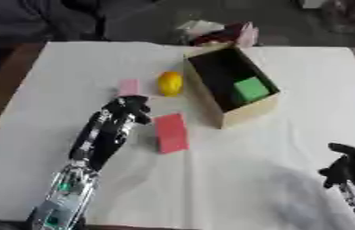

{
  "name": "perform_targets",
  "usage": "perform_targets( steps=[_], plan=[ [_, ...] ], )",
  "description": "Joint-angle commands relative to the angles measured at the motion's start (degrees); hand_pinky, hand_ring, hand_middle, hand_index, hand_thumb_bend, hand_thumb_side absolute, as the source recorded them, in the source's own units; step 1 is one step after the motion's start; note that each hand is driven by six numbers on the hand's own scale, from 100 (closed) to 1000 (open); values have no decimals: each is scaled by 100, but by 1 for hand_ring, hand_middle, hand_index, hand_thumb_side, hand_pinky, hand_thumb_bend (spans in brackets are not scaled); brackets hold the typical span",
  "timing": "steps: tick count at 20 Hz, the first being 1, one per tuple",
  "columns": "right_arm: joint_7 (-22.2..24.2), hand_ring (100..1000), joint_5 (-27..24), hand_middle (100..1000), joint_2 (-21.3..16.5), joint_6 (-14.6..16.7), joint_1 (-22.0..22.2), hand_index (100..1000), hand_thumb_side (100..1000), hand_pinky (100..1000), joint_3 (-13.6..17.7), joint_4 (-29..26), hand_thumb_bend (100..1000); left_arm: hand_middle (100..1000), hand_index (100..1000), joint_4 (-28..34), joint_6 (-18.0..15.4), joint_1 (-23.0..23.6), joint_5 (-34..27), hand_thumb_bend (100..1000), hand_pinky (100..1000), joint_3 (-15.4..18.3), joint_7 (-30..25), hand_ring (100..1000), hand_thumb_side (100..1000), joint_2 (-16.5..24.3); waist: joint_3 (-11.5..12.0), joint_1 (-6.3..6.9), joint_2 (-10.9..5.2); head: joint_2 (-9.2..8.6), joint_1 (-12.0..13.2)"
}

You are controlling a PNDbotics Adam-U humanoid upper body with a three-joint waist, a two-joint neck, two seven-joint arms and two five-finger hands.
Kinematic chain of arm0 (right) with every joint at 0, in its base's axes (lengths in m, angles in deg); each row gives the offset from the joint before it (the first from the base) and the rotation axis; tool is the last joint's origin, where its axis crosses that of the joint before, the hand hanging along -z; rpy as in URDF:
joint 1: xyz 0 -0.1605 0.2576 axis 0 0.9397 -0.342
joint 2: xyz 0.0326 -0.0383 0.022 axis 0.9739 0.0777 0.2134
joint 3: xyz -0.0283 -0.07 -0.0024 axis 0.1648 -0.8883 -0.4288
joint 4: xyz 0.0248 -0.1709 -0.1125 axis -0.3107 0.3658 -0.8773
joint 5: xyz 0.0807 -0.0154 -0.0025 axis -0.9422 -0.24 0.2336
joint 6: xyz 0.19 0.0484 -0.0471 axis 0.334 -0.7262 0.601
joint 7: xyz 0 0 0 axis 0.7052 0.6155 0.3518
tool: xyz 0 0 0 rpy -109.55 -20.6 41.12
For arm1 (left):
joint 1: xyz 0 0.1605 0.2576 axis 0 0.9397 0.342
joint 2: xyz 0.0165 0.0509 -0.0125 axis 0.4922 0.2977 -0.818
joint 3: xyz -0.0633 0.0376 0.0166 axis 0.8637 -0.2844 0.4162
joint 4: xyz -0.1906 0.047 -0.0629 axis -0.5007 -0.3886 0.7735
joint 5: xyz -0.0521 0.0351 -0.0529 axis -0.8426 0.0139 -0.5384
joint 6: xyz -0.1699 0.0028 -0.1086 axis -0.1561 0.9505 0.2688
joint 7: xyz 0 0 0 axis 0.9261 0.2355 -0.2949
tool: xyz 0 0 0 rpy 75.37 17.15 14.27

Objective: Pick up objects on the table and place them in the box.

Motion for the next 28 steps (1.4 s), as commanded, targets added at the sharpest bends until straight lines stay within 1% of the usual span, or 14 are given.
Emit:
perform_targets(
  steps=[1, 13, 14, 15, 17, 19, 20, 21, 22, 23, 24, 26, 28],
  plan=[
    [9, 458, 38, 486, -96, 16, -37, 855, 355, 699, 10, -138, 100, 595, 754, 121, -6, -48, -12, 100, 670, -11, -15, 584, 697, 53, 3, -10, -77, -50, 9],
    [12, 458, 40, 486, -100, 15, -30, 855, 348, 699, 17, -135, 100, 595, 753, 127, -11, -47, 12, 100, 671, 3, -18, 585, 691, 53, 6, -14, -71, -41, 11],
    [6, 458, 38, 486, -98, 11, -29, 855, 346, 699, 19, -134, 100, 596, 754, 140, -17, -56, 26, 100, 672, 23, -13, 586, 714, 70, 8, -14, -74, -39, 10],
    [-2, 458, 36, 486, -98, 5, -26, 855, 345, 699, 24, -132, 100, 596, 754, 167, -30, -70, 47, 100, 672, 56, -3, 586, 660, 112, 11, -12, -79, -33, 8],
    [-18, 458, 36, 486, -103, -5, -16, 855, 344, 698, 30, -129, 100, 601, 759, 263, -56, -87, 122, 100, 677, 145, -4, 590, 610, 272, 17, 1, -94, -15, 7],
    [-28, 458, 40, 486, -110, -11, -8, 855, 344, 698, 35, -127, 100, 608, 770, 414, -89, -81, 284, 100, 682, 263, -71, 594, 529, 533, 22, 18, -109, -6, -11],
    [-35, 458, 43, 486, -115, -14, -5, 855, 344, 698, 40, -126, 100, 613, 776, 513, -107, -62, 417, 100, 687, 330, -136, 597, 470, 702, 24, 28, -115, -3, -22],
    [-41, 458, 46, 486, -121, -16, -2, 855, 345, 698, 45, -125, 100, 619, 781, 584, -159, -39, 598, 100, 693, 396, -232, 602, 397, 922, 25, 40, -122, 3, -30],
    [-47, 458, 50, 487, -129, -19, 0, 855, 345, 698, 49, -124, 100, 628, 790, 618, -269, -9, 825, 100, 701, 464, -351, 608, 301, 1184, 26, 55, -129, 8, -38],
    [-53, 459, 54, 487, -138, -21, 3, 855, 345, 698, 53, -123, 100, 633, 794, 635, -407, 29, 1066, 100, 705, 526, -467, 611, 280, 1457, 27, 69, -135, 11, -48],
    [-58, 459, 58, 487, -147, -23, 5, 855, 344, 698, 54, -122, 100, 656, 814, 644, -544, 74, 1286, 100, 720, 571, -570, 625, 257, 1706, 27, 83, -140, 15, -55],
    [-64, 459, 65, 487, -170, -30, 14, 855, 337, 698, 53, -117, 100, 682, 836, 650, -823, 190, 1664, 100, 735, 578, -872, 647, 245, 2210, 27, 116, -155, 28, -62],
    [-69, 459, 70, 487, -198, -38, 29, 855, 338, 698, 49, -110, 100, 705, 857, 651, -992, 301, 1903, 100, 748, 540, -1287, 665, 248, 2648, 32, 148, -178, 51, -65]
  ],
)
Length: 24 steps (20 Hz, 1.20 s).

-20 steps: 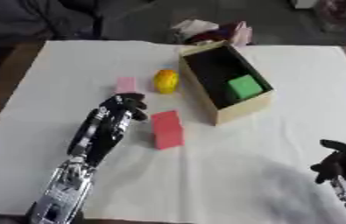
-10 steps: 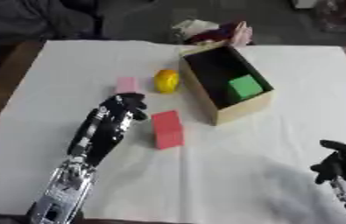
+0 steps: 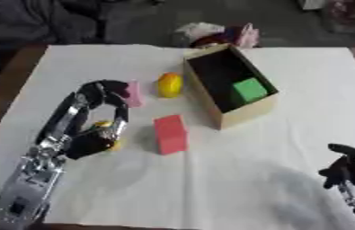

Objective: Pick up objects on the table and place them in the box.

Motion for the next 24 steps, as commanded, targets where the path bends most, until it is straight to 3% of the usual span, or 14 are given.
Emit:
perform_targets(
  steps=[1, 5, 8, 13, 24],
  plan=[
    [-33, 459, 37, 487, -144, -6, -5, 855, 338, 698, 14, -110, 100, 713, 862, 124, -245, 78, 452, 100, 752, 44, -605, 671, 253, 855, 9, 22, -100, 49, -13],
    [-35, 459, 41, 487, -177, -7, 5, 855, 339, 698, 10, -103, 100, 733, 873, 118, -151, 84, 1061, 100, 764, -4, -1301, 687, 290, 1603, -5, 60, -134, 50, -13],
    [-25, 459, 39, 486, -182, -5, 6, 855, 339, 698, 0, -100, 100, 737, 875, -9, -11, -70, 1426, 100, 767, -97, -1606, 676, 303, 1902, -25, 67, -148, 45, -10],
    [-23, 459, 32, 486, -176, -9, 5, 855, 335, 698, -8, -98, 100, 742, 877, -402, 8, -424, 1969, 100, 768, -248, -1722, 687, 337, 1968, -69, 61, -142, 46, -8],
    [-24, 460, 20, 486, -173, -21, 5, 855, 328, 698, -25, -94, 100, 745, 873, -1388, -255, -917, 2958, 230, 770, -570, -1826, 696, 412, 1900, -117, 47, -136, 54, 11]
  ],
)
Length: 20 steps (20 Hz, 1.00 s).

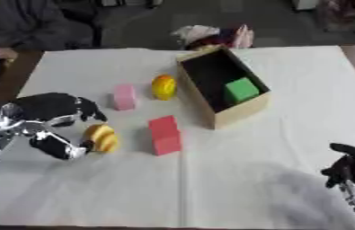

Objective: Pick up objects on the table and place them in the box.

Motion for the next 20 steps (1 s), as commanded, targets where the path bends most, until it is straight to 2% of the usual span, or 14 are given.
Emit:
perform_targets(
  steps=[1, 4, 7, 12, 14, 20],
  plan=[
    [-7, 460, 14, 486, -90, -1, -33, 855, 328, 698, -7, -94, 100, 745, 873, -194, -99, -135, 251, 233, 770, -2, 55, 696, 413, 138, -4, -11, -63, 8, 12],
    [-4, 460, 14, 486, -92, 1, -30, 855, 328, 698, -11, -93, 100, 743, 873, -387, -142, -196, 360, 228, 769, -20, 163, 694, 409, 116, -5, -14, -63, 8, 15],
    [0, 460, 12, 486, -90, 2, -30, 855, 329, 698, -14, -92, 100, 733, 869, -586, -102, -259, 394, 180, 762, -20, 453, 684, 378, 78, -11, -17, -65, 3, 12],
    [5, 460, 8, 486, -90, 4, -34, 855, 328, 698, -19, -91, 100, 733, 869, -959, -76, -362, 463, 181, 762, -99, 936, 684, 377, 5, -32, -21, -64, -10, 14],
    [8, 460, 7, 486, -90, 5, -37, 855, 328, 698, -23, -91, 100, 739, 872, -1093, -143, -403, 540, 208, 765, -160, 928, 692, 395, -14, -45, -22, -62, -13, 13],
    [14, 461, 2, 486, -89, 7, -37, 855, 327, 698, -26, -90, 100, 742, 873, -1315, -264, -530, 662, 202, 767, -228, 940, 696, 390, -85, -64, -26, -60, -12, 18]
  ],
)
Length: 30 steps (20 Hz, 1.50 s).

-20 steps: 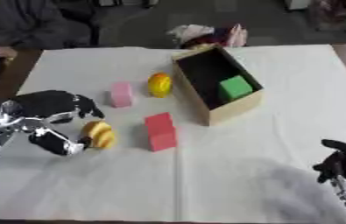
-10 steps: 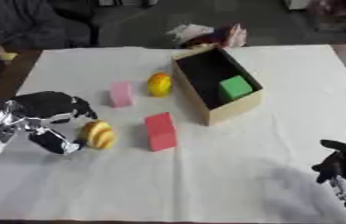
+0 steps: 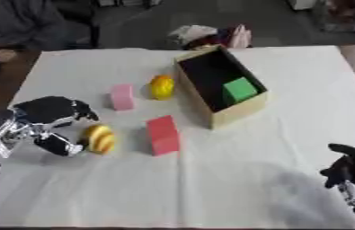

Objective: Pick up objects on the table and place them in the box.

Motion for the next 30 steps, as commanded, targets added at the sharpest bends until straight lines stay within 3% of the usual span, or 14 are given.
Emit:
perform_targets(
  steps=[1, 7, 11, 13, 15, 17, 22, 26, 30],
  plan=[
    [10, 461, 2, 486, -88, 7, -39, 855, 328, 699, -8, -90, 100, 745, 874, -85, -55, -143, 60, 205, 768, 2, 61, 698, 396, 77, -9, -11, -60, -13, 14],
    [7, 461, 1, 486, -85, 11, -44, 855, 327, 699, -5, -90, 100, 766, 888, -302, -164, -287, 196, 233, 782, -132, 138, 720, 413, -12, -29, -17, -55, -21, 14],
    [4, 462, 0, 486, -86, 10, -44, 855, 327, 699, -4, -89, 100, 776, 892, -406, -350, -337, 263, 275, 787, -222, -316, 729, 445, -31, -35, -18, -50, -14, 21],
    [7, 462, 1, 486, -87, 10, -43, 855, 326, 699, -6, -88, 100, 739, 868, -415, -396, -360, 248, 263, 771, -220, -528, 693, 438, -36, -35, -17, -50, -10, 19],
    [5, 462, 2, 486, -88, 9, -41, 855, 327, 699, -3, -86, 100, 610, 774, -382, -383, -379, 215, 226, 705, -192, -579, 592, 411, -42, -32, -17, -50, -6, 16],
    [2, 462, 2, 486, -88, 9, -41, 855, 326, 699, -1, -86, 100, 507, 685, -321, -312, -387, 170, 180, 623, -149, -350, 503, 377, -43, -31, -17, -50, -6, 9],
    [-7, 462, 4, 486, -88, 7, -39, 855, 327, 699, 6, -83, 100, 396, 575, -129, -143, -410, 23, 100, 533, 1, 566, 403, 302, -28, -26, -15, -54, -6, -15],
    [-13, 463, 5, 486, -93, 4, -31, 855, 328, 699, 9, -80, 100, 376, 556, 238, 40, -505, -354, 100, 541, 201, 1162, 385, 271, 73, -17, -8, -63, 2, -27],
    [-6, 463, 2, 486, -104, 2, -21, 855, 327, 699, -2, -76, 100, 377, 558, 551, 153, -837, -664, 100, 556, 230, 1313, 395, 258, 247, -24, 1, -77, -1, -24]
  ],
)
